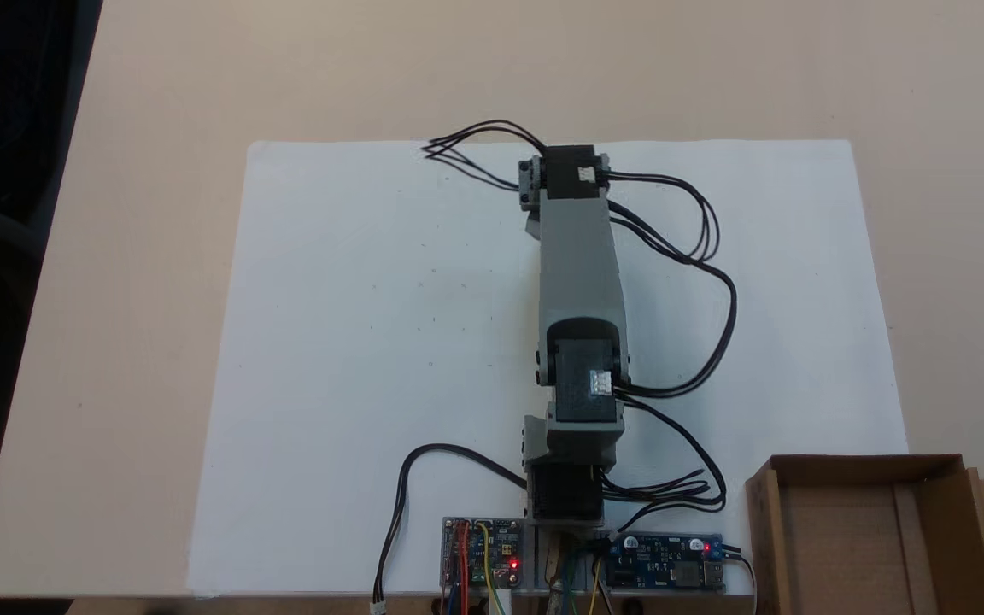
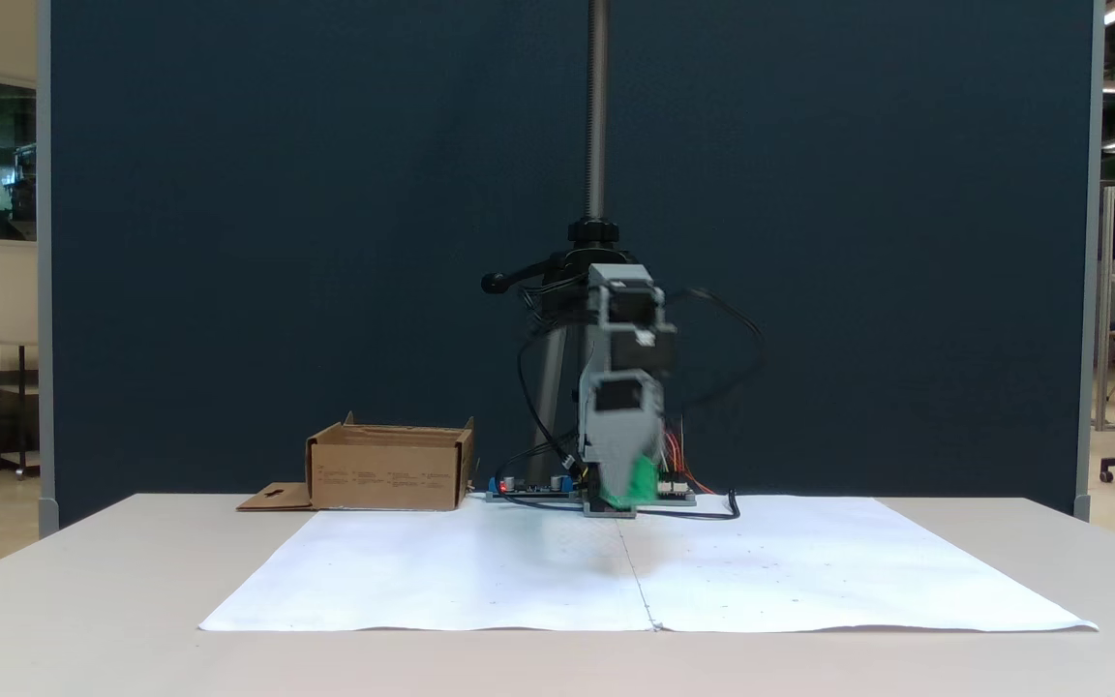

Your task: Grasp a green dice and put it in the bin.

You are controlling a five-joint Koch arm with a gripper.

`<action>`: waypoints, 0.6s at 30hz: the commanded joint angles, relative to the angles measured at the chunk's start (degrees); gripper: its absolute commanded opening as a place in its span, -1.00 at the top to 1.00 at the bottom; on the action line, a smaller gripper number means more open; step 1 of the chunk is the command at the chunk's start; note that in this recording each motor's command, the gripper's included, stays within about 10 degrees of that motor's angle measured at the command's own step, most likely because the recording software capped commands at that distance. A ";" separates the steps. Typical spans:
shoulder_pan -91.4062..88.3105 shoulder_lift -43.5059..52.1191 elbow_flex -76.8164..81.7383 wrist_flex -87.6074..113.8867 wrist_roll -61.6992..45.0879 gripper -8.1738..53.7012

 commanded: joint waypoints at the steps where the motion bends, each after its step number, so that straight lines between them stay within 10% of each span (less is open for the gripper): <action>1: 5.27 4.83 -2.81 -7.12 0.00 0.34; 18: 65.13 10.46 -8.17 -9.84 -24.61 0.34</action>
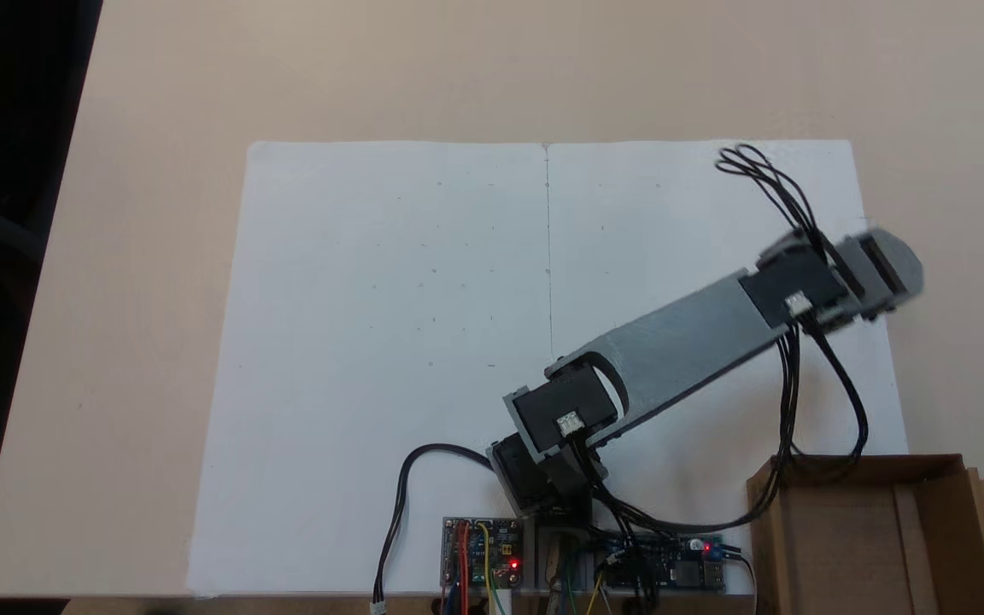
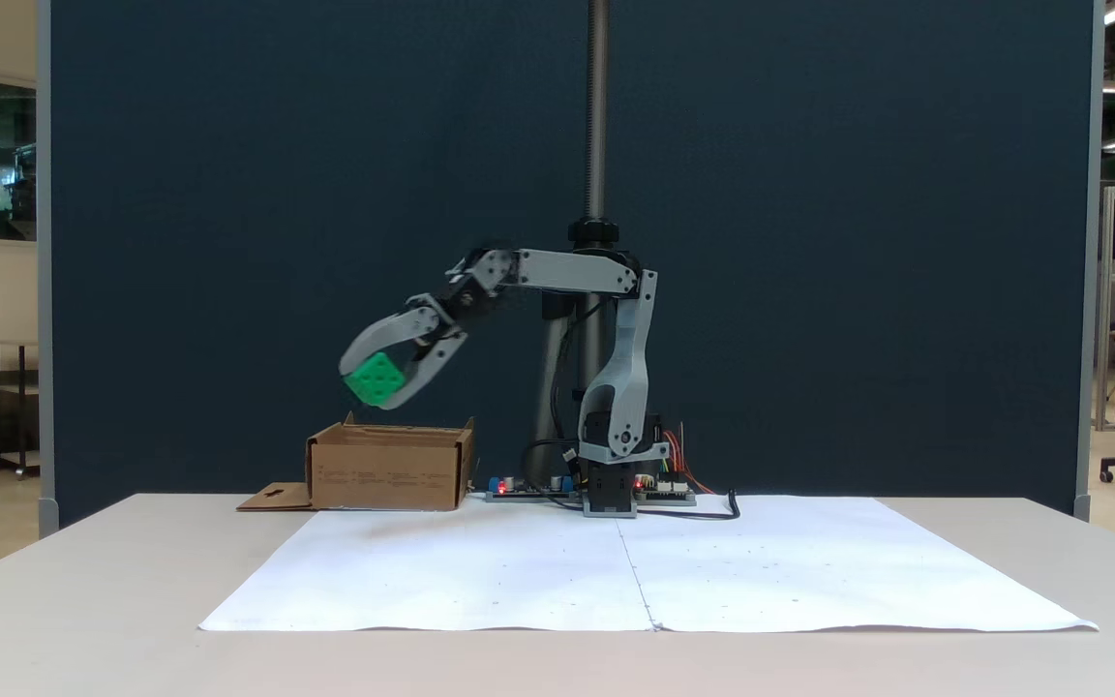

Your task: Grasp a green dice and put it in the bin.

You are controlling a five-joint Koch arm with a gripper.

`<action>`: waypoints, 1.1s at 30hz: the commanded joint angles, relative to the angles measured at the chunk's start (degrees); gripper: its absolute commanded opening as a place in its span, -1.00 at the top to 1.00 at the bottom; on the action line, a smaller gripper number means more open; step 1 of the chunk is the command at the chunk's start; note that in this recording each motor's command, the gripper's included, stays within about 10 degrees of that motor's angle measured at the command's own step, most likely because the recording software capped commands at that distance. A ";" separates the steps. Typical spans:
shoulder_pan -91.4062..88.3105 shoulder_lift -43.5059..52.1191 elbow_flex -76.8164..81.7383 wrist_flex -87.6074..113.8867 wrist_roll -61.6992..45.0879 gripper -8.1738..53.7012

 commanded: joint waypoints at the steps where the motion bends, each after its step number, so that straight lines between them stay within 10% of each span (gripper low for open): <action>1: 4.48 2.81 -2.20 2.64 -4.22 0.34; 33: 42.98 -5.80 -4.22 10.11 -29.62 0.20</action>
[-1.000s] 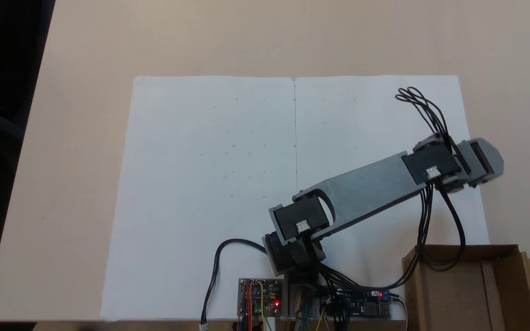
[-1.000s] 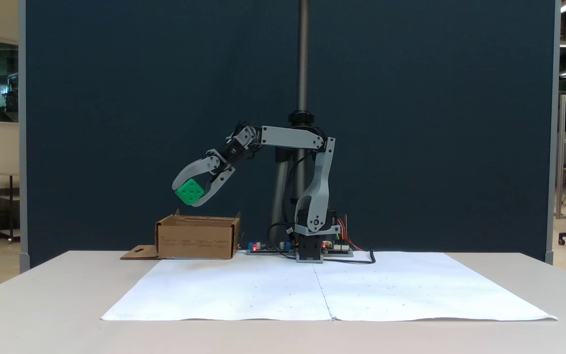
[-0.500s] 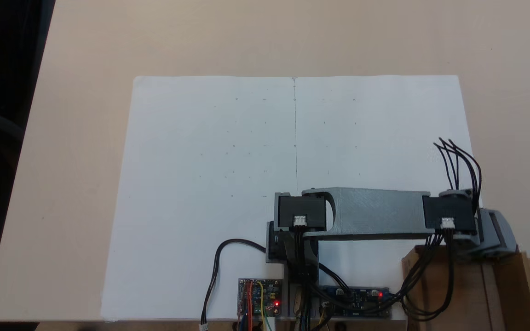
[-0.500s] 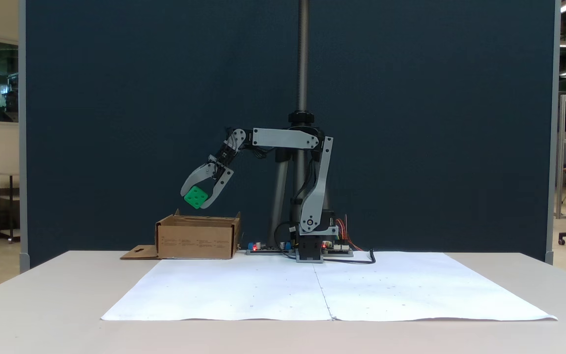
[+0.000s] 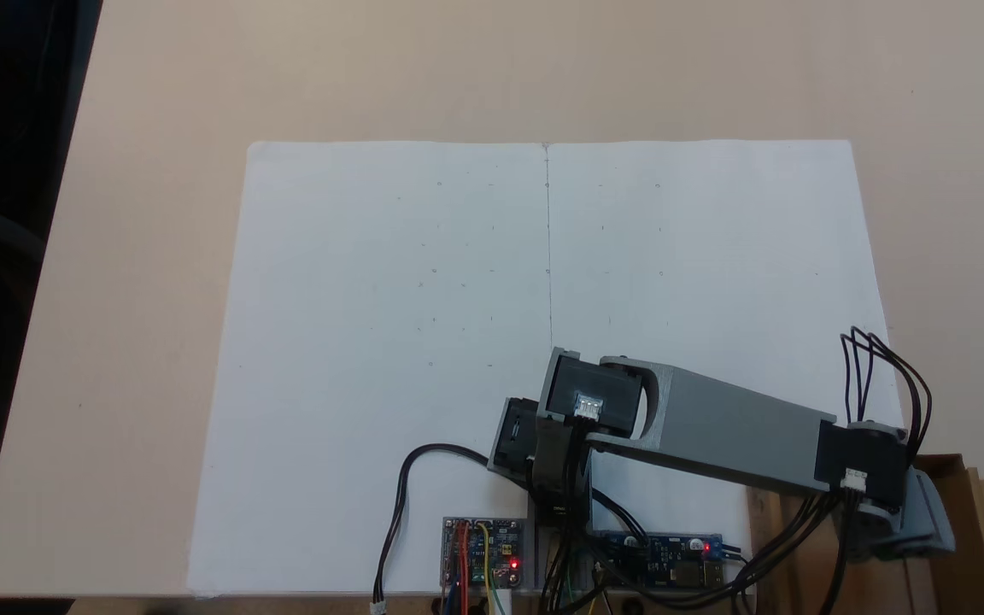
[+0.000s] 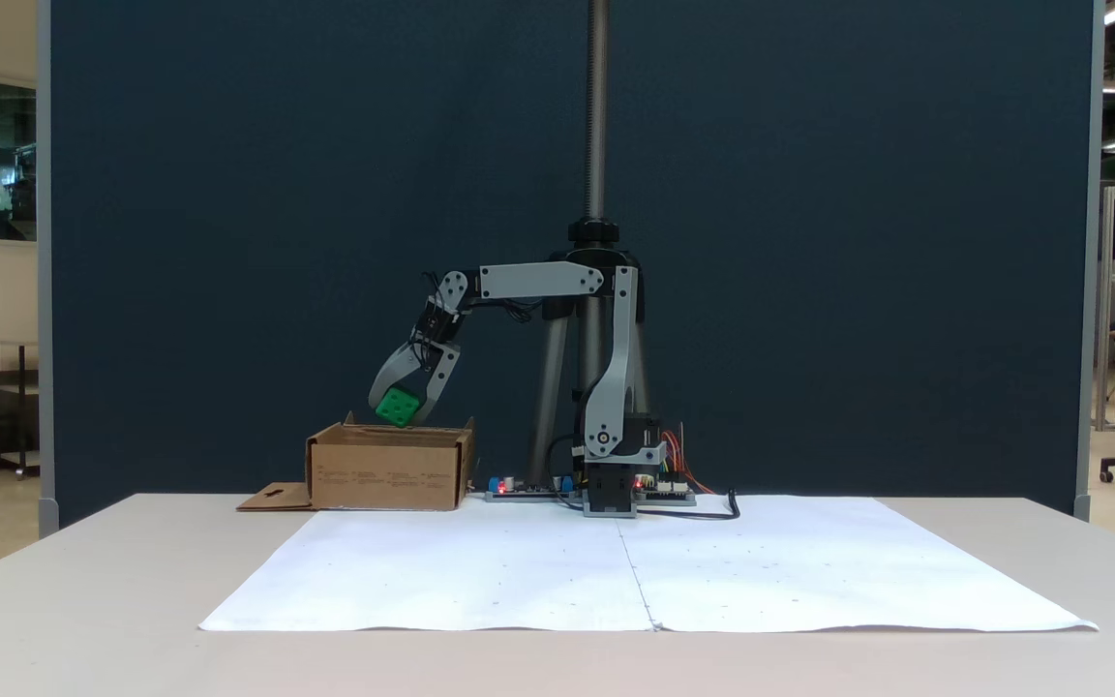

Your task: Grasp a green dice and put it in the bin.

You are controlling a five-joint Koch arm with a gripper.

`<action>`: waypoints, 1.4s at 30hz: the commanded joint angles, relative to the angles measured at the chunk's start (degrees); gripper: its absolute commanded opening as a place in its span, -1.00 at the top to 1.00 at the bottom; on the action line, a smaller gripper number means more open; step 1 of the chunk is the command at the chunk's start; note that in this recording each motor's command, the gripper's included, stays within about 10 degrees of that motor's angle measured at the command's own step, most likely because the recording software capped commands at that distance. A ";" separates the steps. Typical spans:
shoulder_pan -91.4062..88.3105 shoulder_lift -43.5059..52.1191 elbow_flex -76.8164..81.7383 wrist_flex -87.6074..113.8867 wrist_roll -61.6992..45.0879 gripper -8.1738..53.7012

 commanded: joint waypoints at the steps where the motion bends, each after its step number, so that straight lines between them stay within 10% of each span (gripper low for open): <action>1: 1.93 1.14 -3.08 0.44 -3.60 -0.07; 5: 1.93 0.79 -2.99 0.35 -3.52 -0.53; 22: -9.40 9.05 -3.78 -2.29 8.26 -0.53; 42: -74.00 20.04 -8.88 -8.70 27.07 -0.62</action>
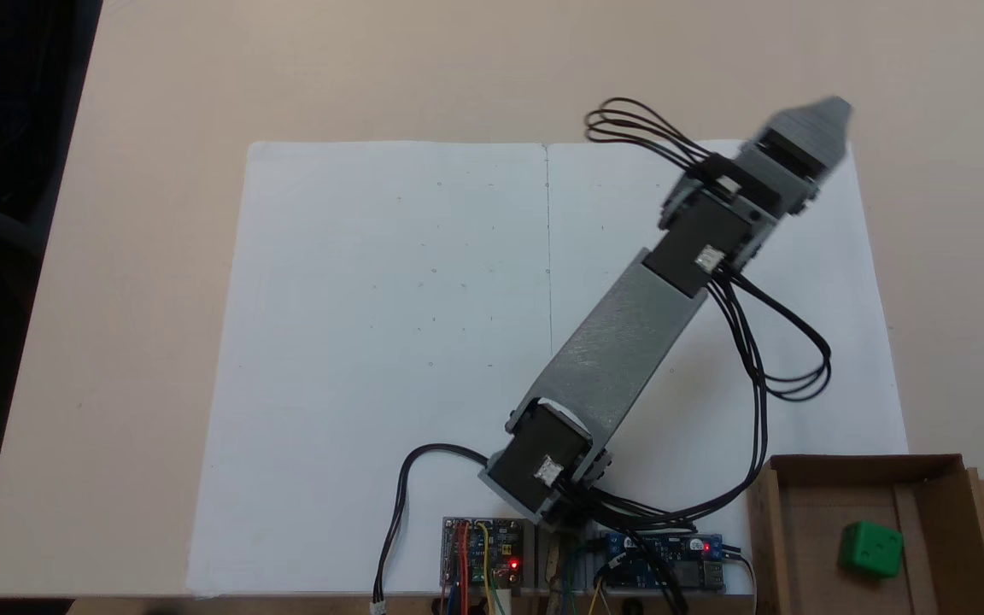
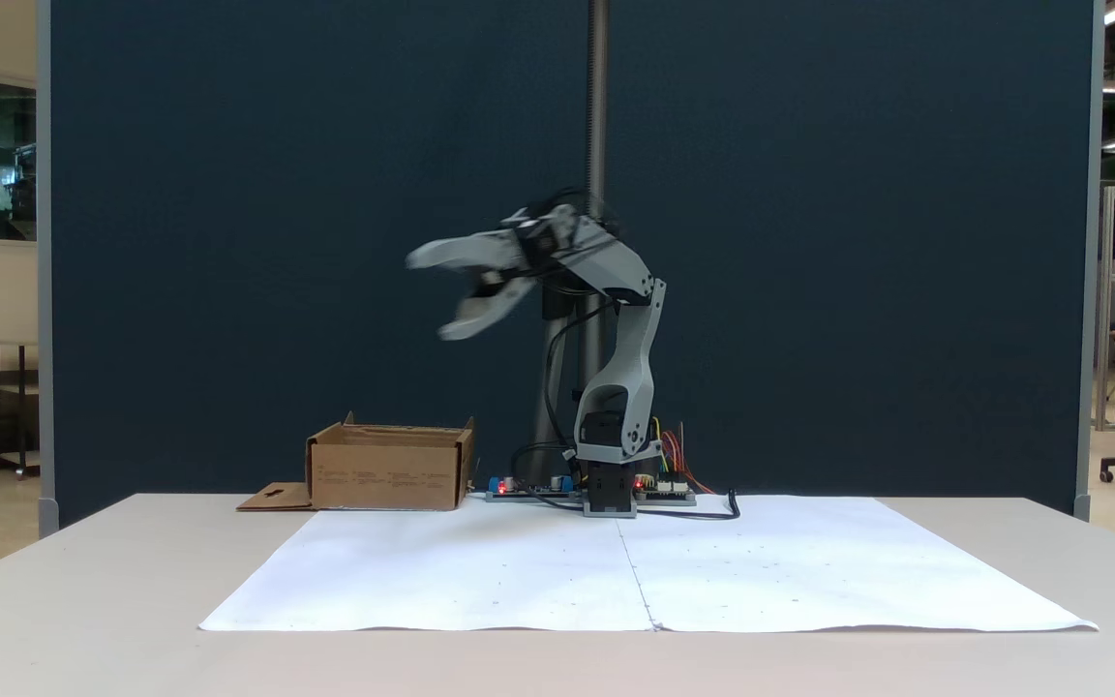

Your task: Grasp a green dice and put it in the bin.

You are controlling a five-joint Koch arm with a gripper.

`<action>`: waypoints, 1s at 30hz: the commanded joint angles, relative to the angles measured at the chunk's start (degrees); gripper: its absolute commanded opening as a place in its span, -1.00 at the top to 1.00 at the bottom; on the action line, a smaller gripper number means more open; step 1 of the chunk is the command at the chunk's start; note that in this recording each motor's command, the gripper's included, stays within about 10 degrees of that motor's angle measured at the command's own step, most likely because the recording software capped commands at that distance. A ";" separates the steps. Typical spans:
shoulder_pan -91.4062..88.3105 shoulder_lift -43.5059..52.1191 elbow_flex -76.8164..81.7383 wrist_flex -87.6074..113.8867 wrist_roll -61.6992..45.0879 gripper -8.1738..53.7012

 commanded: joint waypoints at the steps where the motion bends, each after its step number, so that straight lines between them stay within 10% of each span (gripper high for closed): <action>1: -7.03 3.52 -1.67 -4.57 2.99 -0.62; 30: -35.77 17.84 57.13 -46.12 -0.53 -0.68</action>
